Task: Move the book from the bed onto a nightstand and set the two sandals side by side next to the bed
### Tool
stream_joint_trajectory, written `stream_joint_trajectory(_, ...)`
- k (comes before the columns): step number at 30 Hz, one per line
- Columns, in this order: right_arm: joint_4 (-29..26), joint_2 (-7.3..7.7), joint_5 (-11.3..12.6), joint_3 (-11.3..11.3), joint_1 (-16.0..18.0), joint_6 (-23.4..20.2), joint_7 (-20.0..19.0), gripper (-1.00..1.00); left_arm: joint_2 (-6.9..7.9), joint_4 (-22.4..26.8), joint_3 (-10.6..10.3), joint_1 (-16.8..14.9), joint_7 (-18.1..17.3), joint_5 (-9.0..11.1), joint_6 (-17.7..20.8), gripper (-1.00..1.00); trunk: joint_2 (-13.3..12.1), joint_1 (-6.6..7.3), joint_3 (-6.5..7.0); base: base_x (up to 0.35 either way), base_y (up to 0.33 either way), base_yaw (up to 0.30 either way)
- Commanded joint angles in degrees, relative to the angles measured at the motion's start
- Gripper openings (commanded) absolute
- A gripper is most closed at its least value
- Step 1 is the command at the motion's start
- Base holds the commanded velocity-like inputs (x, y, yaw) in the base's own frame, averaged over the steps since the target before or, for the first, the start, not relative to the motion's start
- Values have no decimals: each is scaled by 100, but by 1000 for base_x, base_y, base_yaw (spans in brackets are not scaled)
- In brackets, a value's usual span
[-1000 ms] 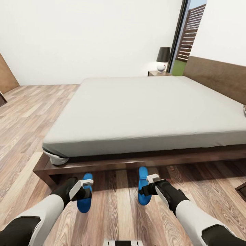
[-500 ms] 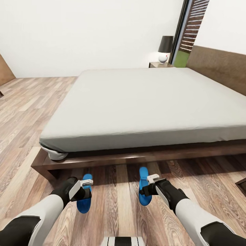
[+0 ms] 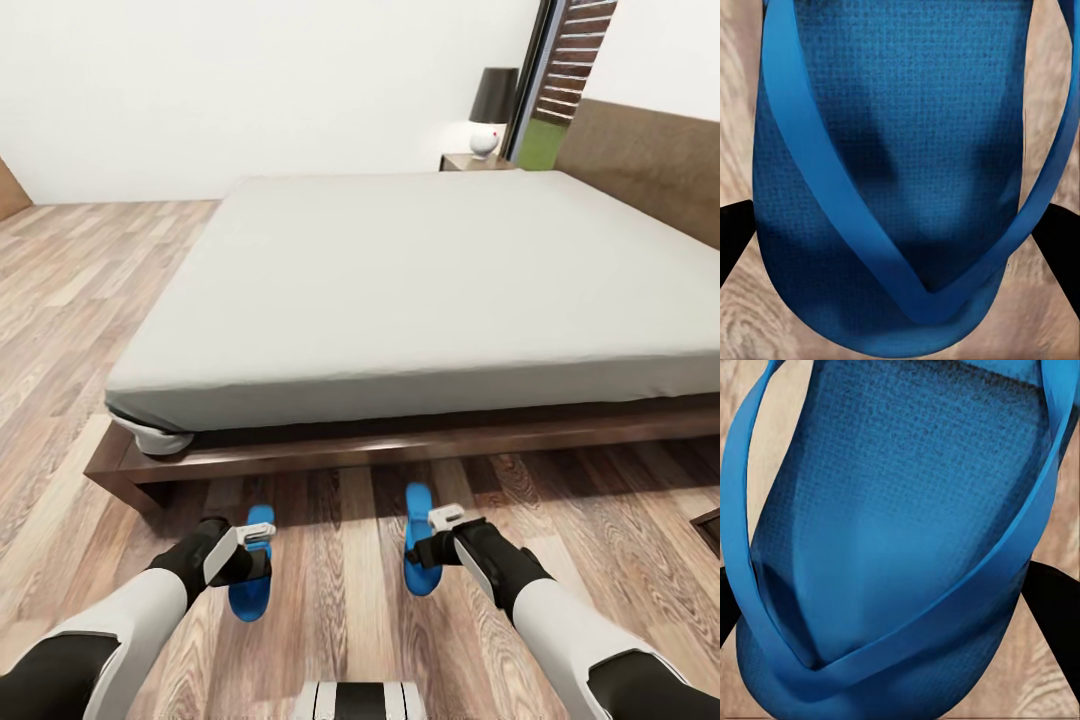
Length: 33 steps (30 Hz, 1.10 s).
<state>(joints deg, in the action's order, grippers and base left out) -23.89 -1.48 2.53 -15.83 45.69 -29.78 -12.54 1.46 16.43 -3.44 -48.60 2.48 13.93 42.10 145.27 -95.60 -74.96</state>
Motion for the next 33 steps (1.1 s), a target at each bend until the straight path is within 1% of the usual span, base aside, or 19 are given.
stream_joint_trajectory(1,-7,-1,10,1,1,-35,0,-100,6,1,1,-1,-3,4,2,-100,2,-2,-23,0,0,0)
stream_joint_trajectory(5,-15,4,19,9,1,-66,-11,-100,26,1,1,-1,-2,-3,1,-100,7,-12,-111,0,0,49)
stream_joint_trajectory(12,-127,8,30,4,1,-88,-21,-100,16,1,-9,-1,6,-7,7,-100,17,-30,-266,0,0,222)
stream_joint_trajectory(16,-141,8,36,23,1,-89,-28,-100,25,1,4,-2,0,1,0,-100,17,-30,-266,41,0,28)
stream_joint_trajectory(26,-151,8,37,27,1,-89,-30,-100,30,1,-29,-1,15,-10,0,-100,17,-30,-266,309,0,1)
stream_joint_trajectory(30,-151,8,37,27,1,-89,-30,-100,30,1,-34,6,15,-13,-12,-100,17,-30,-266,114,0,0)
stream_joint_trajectory(33,-183,14,37,25,1,-95,-30,-100,35,1,-34,8,12,-13,-55,-100,21,-38,-333,12,0,0)
